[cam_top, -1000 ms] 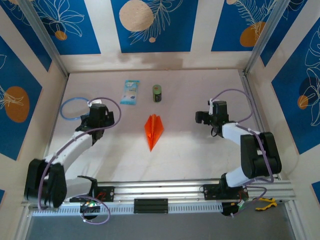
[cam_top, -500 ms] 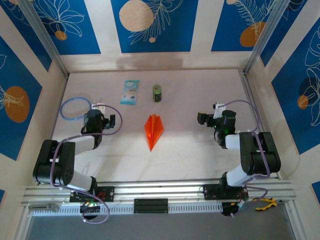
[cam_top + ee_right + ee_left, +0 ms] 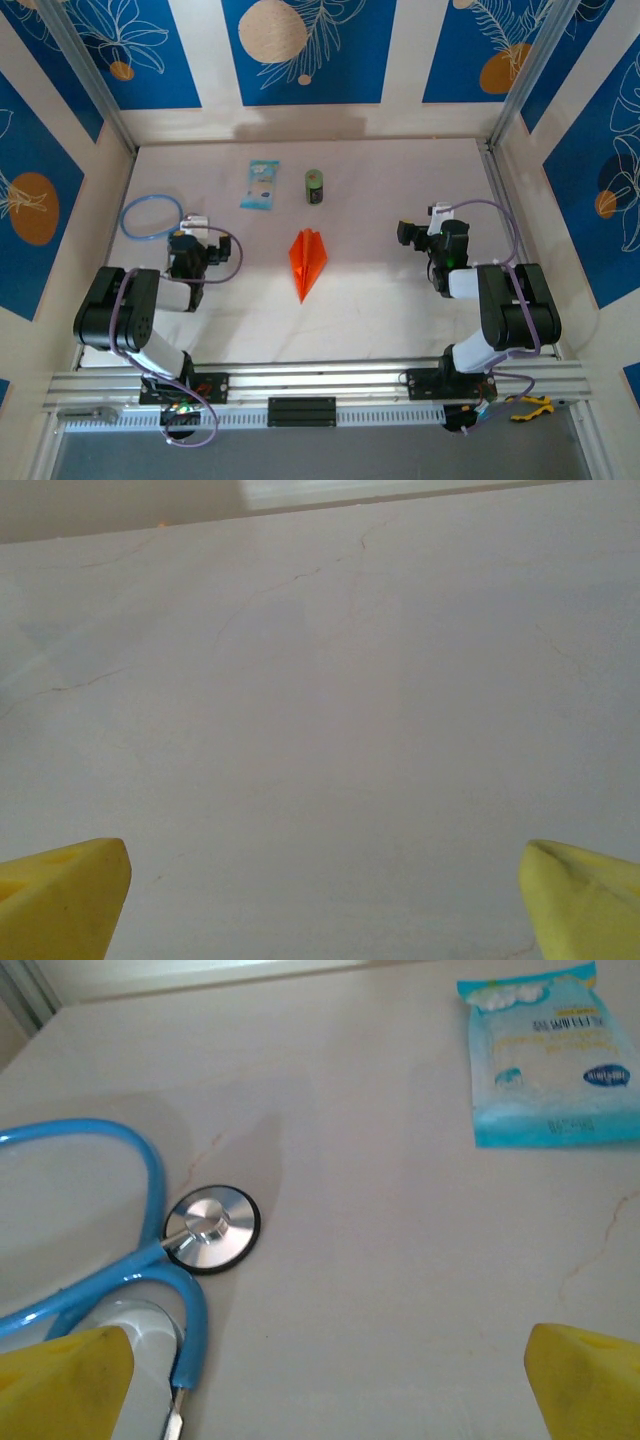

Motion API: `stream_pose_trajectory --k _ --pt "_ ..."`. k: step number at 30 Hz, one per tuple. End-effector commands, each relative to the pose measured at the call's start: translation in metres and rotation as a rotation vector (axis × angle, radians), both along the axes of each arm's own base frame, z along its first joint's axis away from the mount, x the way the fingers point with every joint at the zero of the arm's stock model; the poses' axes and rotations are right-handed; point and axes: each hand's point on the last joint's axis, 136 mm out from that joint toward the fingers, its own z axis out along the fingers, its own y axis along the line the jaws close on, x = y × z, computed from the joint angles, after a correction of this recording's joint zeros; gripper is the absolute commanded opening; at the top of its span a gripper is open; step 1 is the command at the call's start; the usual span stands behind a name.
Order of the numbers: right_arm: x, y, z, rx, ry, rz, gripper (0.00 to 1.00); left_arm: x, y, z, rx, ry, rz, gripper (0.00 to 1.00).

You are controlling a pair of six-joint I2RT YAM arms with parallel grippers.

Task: Fold a paper plane with a square sheet of paper (pick it up from the middle)
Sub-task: Reset both arms

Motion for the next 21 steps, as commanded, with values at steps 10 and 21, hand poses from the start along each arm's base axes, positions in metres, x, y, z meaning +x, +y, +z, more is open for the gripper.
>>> stream_pose_trajectory --k 10,21 --pt "0.0012 -0.0023 0.0073 -0.003 -0.034 -0.018 0.99 0.0084 0.0042 0.0187 -0.016 -0.071 0.028 1.0" --pt "0.0013 -0.0023 0.0073 -0.003 -0.033 -0.018 0.99 0.0082 0.0039 0.0183 -0.016 -0.07 0.027 1.0"
